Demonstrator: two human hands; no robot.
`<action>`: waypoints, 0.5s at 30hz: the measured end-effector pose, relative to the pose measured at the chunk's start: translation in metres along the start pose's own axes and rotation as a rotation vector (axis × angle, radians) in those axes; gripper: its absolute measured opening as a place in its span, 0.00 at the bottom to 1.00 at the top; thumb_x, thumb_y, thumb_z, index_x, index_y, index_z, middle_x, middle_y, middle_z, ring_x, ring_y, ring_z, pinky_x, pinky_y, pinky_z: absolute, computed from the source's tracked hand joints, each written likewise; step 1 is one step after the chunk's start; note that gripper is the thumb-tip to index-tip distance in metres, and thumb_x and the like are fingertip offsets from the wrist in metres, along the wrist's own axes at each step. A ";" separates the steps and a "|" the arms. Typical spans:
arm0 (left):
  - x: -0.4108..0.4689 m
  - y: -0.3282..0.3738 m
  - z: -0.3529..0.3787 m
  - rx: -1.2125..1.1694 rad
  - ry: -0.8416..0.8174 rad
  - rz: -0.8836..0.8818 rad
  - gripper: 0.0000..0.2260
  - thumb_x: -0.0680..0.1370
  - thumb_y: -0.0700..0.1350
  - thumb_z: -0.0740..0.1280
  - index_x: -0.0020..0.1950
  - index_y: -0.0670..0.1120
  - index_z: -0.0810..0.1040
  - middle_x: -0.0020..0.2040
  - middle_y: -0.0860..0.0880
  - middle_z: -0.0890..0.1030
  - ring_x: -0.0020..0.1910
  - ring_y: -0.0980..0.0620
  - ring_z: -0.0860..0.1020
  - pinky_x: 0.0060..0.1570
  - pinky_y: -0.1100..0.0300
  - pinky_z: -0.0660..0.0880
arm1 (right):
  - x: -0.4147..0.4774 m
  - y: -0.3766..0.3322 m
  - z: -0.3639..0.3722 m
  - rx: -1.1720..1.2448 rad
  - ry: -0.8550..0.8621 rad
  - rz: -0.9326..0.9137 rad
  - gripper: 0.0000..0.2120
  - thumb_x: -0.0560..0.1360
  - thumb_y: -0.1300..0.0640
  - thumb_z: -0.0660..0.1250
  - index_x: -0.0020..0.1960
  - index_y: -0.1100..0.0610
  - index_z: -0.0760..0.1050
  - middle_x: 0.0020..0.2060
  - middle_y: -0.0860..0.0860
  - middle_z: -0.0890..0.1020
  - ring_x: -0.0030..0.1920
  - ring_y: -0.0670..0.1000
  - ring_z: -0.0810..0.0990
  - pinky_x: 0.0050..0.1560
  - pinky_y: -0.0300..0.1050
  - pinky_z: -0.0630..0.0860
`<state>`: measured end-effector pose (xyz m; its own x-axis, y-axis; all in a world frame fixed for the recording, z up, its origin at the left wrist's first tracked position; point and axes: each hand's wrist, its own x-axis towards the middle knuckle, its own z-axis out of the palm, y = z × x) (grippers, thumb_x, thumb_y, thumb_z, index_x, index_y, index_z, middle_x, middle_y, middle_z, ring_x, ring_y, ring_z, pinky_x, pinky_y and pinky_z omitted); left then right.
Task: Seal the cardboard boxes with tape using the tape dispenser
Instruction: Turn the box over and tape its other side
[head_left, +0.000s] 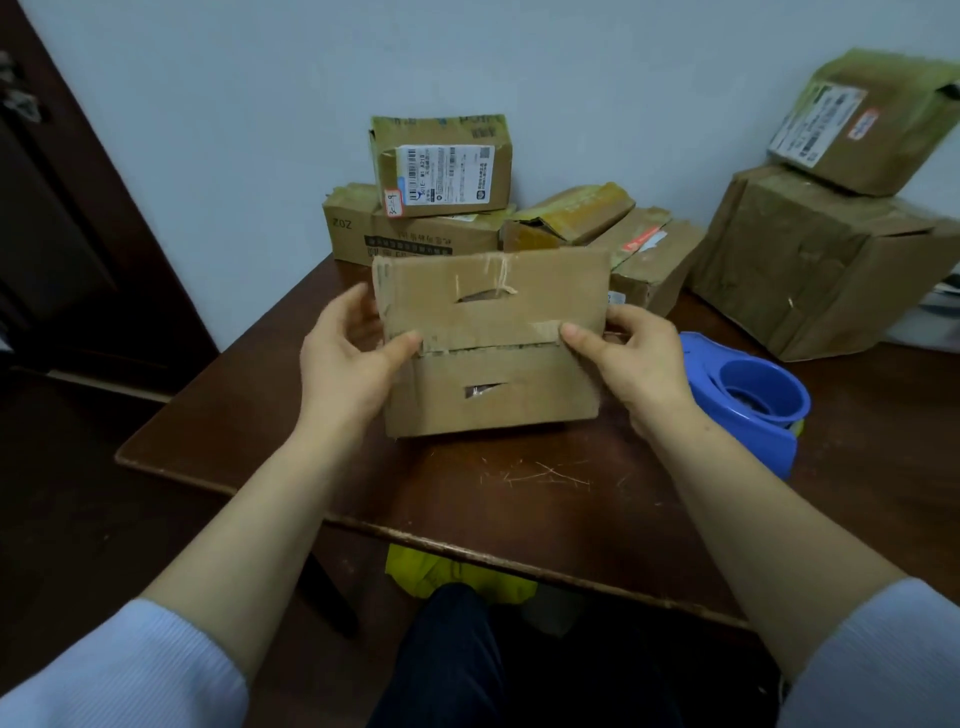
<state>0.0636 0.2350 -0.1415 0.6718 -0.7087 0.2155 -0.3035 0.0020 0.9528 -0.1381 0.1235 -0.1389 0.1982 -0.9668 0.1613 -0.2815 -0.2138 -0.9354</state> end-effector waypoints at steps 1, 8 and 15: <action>0.001 0.004 0.001 -0.039 -0.025 0.033 0.27 0.73 0.40 0.72 0.71 0.50 0.70 0.61 0.54 0.78 0.59 0.59 0.76 0.58 0.60 0.75 | -0.001 -0.003 -0.002 0.024 0.009 -0.017 0.17 0.73 0.56 0.72 0.61 0.57 0.76 0.47 0.44 0.79 0.46 0.41 0.78 0.40 0.29 0.74; 0.003 0.011 0.012 -0.216 -0.091 -0.157 0.37 0.65 0.71 0.68 0.67 0.53 0.67 0.62 0.54 0.76 0.61 0.54 0.75 0.61 0.49 0.73 | -0.014 0.004 -0.012 0.113 -0.013 0.013 0.19 0.69 0.59 0.75 0.56 0.55 0.73 0.44 0.43 0.79 0.44 0.40 0.79 0.36 0.27 0.76; 0.019 0.013 0.019 -0.048 -0.075 -0.217 0.26 0.75 0.64 0.64 0.65 0.49 0.69 0.61 0.52 0.75 0.55 0.54 0.75 0.48 0.58 0.71 | -0.020 0.010 -0.026 0.092 -0.019 0.120 0.18 0.73 0.46 0.69 0.58 0.54 0.72 0.49 0.46 0.78 0.47 0.41 0.76 0.41 0.34 0.72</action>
<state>0.0598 0.2077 -0.1291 0.6654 -0.7464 -0.0101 -0.1238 -0.1236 0.9846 -0.1695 0.1370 -0.1429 0.1863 -0.9816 0.0412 -0.2171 -0.0820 -0.9727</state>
